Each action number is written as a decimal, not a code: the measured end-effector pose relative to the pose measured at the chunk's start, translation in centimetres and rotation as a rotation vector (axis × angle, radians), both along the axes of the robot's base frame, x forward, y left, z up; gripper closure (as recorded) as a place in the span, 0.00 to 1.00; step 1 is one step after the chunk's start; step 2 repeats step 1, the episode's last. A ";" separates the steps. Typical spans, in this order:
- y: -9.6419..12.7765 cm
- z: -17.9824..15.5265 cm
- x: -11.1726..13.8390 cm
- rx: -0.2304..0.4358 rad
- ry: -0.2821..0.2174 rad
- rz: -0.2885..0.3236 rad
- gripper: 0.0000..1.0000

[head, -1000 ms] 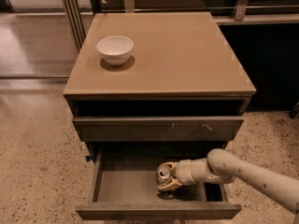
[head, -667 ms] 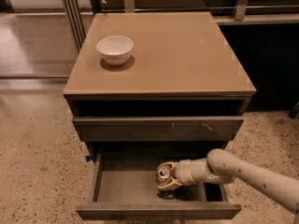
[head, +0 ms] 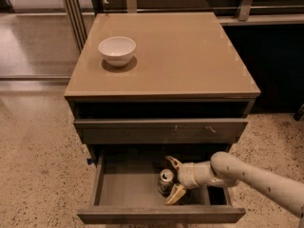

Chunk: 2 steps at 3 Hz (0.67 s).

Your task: Place 7up can into middle drawer

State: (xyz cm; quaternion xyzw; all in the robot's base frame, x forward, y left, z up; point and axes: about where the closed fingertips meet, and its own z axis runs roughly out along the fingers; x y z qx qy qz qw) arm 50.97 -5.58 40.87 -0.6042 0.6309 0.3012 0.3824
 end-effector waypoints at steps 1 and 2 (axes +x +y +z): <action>0.0 0.0 0.0 0.000 0.000 0.000 0.00; 0.0 0.0 0.0 0.000 0.000 0.000 0.00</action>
Offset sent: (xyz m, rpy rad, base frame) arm 0.0000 0.0000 0.0000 0.0000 0.0000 0.0000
